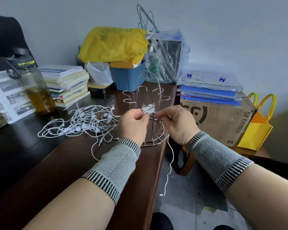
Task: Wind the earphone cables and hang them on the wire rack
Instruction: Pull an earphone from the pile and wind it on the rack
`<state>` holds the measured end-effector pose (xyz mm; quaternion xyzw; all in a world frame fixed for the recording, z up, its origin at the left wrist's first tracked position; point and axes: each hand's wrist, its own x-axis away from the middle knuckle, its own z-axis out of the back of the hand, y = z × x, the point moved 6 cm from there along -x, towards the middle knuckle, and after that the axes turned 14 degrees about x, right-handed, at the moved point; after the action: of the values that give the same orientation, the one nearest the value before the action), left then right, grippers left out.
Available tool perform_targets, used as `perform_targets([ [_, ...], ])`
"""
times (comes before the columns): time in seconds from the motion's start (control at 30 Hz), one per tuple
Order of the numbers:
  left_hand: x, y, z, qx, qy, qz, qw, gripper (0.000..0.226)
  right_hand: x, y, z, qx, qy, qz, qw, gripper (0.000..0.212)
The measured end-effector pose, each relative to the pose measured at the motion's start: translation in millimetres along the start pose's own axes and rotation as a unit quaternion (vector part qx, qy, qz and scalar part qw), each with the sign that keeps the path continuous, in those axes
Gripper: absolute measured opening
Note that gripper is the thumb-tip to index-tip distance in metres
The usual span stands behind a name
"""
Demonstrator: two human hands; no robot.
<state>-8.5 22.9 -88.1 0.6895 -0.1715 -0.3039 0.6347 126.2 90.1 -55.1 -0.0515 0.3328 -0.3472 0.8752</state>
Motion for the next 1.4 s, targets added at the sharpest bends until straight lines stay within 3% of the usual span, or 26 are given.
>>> perform_targets([
  [0.13,4,-1,1,0.014,-0.016,-0.002,1.0,0.033,6,8,-10,-0.108,0.0,-0.069,0.992,0.041],
  [0.23,5,-2,0,0.007,-0.024,-0.009,1.0,0.031,13,11,-17,-0.193,0.017,-0.116,0.974,0.041],
  [0.33,5,-6,-1,0.019,-0.038,0.01,0.999,0.031,18,13,-23,-0.205,0.028,-0.13,0.97,0.036],
  [0.47,13,4,12,-0.116,-0.018,-0.067,0.991,0.021,17,17,-25,-0.239,0.021,-0.142,0.96,0.03],
  [0.57,24,12,12,-0.141,-0.027,-0.095,0.985,0.006,15,19,-27,-0.275,0.013,-0.143,0.951,0.025],
  [0.63,30,15,4,-0.155,-0.064,-0.1,0.981,0.007,14,19,-28,-0.288,0.006,-0.137,0.948,0.02],
  [0.8,31,4,-13,-0.204,-0.137,-0.048,0.968,0.017,10,17,-27,-0.297,0.0,-0.115,0.948,0.02],
  [0.97,31,1,-9,-0.085,-0.103,0.029,0.991,0.004,9,16,-25,-0.282,-0.002,-0.102,0.954,0.02],
  [1.1,27,14,0,-0.07,-0.114,0.053,0.99,0.015,6,15,-26,-0.261,0.005,-0.109,0.959,0.02],
  [1.2,22,42,9,-0.157,-0.158,-0.003,0.975,0.016,6,14,-27,-0.262,0.011,-0.119,0.958,0.013],
  [1.4,4,88,18,-0.245,-0.127,-0.147,0.95,0.014,5,14,-30,-0.244,0.016,-0.144,0.959,0.021],
])
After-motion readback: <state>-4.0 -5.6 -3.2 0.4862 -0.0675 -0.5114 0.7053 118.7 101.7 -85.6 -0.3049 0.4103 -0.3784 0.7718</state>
